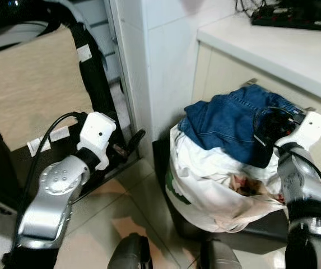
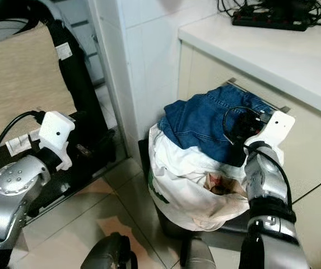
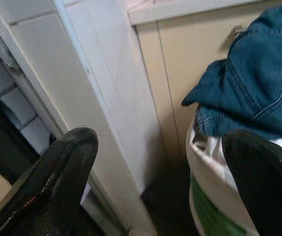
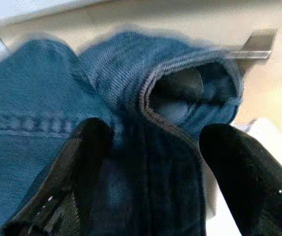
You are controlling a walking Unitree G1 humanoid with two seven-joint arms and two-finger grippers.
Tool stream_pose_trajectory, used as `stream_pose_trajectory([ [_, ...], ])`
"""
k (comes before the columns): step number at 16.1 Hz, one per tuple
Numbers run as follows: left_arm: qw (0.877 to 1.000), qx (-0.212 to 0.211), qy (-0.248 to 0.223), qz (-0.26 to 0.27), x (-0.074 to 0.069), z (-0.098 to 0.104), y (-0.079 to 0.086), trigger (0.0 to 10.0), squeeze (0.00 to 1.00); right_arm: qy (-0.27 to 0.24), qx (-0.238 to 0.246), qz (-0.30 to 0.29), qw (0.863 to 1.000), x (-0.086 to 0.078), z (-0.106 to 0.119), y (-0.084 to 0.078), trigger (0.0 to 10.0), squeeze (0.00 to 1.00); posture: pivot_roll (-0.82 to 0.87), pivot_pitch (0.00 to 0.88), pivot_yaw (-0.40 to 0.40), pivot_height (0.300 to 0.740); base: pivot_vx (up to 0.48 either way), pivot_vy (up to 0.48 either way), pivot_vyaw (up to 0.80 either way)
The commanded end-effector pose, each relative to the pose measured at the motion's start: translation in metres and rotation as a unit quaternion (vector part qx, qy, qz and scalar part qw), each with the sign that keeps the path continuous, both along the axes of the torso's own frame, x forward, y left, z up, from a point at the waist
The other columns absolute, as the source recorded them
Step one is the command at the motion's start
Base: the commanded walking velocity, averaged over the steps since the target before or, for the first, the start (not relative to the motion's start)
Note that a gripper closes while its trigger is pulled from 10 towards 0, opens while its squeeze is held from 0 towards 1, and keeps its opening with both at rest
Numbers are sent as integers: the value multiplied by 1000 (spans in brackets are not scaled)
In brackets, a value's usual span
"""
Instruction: Clothes washing
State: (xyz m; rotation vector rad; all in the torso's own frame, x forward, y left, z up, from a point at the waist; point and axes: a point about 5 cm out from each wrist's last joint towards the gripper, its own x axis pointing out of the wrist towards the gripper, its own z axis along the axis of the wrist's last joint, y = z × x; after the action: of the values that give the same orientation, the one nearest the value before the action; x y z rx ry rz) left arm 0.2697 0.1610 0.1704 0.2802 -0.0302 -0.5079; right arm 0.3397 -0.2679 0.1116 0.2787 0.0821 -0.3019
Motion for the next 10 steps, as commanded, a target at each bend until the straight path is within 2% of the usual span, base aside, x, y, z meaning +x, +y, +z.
stream_pose_trajectory([
  [1,1000,1,1,7,-3,4,6,10000,0,1,-4,-1,1000,2,1,-2,10000,0,87,156,67,686,0,0,0],
  [2,1000,3,2,8,-5,5,5,10000,0,22,-23,11,999,7,-3,-2,392,0,94,161,70,686,0,0,0],
  [3,1000,5,3,8,-6,6,5,10000,0,34,-37,31,998,11,-4,2,0,0,95,164,69,686,0,0,0],
  [7,1000,9,6,12,-7,8,3,10000,0,30,-31,37,998,18,1,3,0,0,91,173,63,686,0,0,0],
  [10,1000,7,9,12,-7,8,1,10000,0,20,-26,56,998,24,4,15,0,0,88,175,61,686,0,0,0],
])
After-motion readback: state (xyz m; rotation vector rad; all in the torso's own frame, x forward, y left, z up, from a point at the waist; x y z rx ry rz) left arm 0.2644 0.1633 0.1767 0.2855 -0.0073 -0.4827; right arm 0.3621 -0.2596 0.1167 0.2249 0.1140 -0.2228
